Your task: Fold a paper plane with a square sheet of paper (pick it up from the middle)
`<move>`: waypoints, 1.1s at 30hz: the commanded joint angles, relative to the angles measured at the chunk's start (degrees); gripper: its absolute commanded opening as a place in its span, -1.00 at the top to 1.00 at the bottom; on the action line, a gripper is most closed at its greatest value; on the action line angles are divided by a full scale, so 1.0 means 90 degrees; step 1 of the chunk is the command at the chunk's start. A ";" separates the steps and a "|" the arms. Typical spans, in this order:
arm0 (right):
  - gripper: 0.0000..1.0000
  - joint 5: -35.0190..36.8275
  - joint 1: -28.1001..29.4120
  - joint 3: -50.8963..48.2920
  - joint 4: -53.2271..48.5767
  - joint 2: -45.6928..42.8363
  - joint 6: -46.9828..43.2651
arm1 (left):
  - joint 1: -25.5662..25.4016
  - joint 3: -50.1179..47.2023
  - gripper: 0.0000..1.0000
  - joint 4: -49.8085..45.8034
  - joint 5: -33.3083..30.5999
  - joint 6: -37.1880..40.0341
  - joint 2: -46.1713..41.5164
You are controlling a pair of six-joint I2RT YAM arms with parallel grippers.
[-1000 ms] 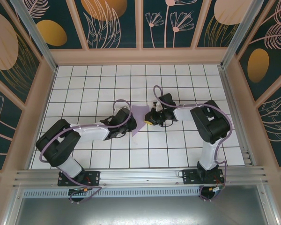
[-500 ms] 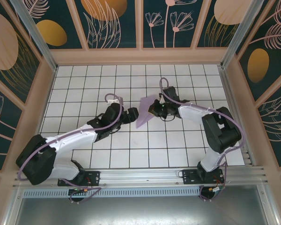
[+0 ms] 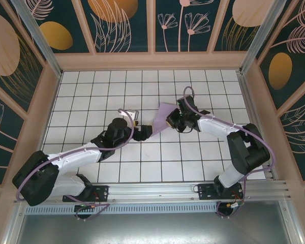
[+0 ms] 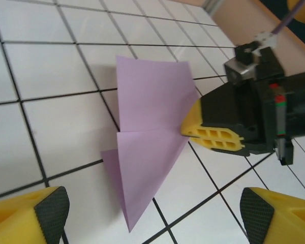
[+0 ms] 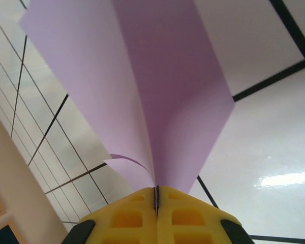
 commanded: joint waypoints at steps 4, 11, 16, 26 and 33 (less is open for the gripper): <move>1.00 -0.0381 -0.0089 0.0198 0.0091 0.0145 0.0605 | 0.0014 -0.0033 -0.69 0.1293 0.0423 0.1285 0.0587; 1.00 -0.1106 -0.0257 0.0795 -0.0244 0.0845 0.0439 | 0.0006 0.0354 -0.63 0.1453 0.0307 0.1854 0.1561; 1.00 -0.1475 -0.0368 0.1008 -0.0339 0.1112 0.0445 | -0.0010 0.0556 -0.61 0.1674 0.0406 0.2231 0.2169; 1.00 -0.1667 -0.0414 0.1376 -0.0793 0.1426 0.0197 | -0.0009 0.1133 -0.31 0.1555 0.0802 0.2629 0.3143; 0.88 -0.1681 -0.0469 0.1409 -0.0888 0.1451 0.0088 | -0.0009 0.1211 0.00 0.1679 0.0545 0.2772 0.3439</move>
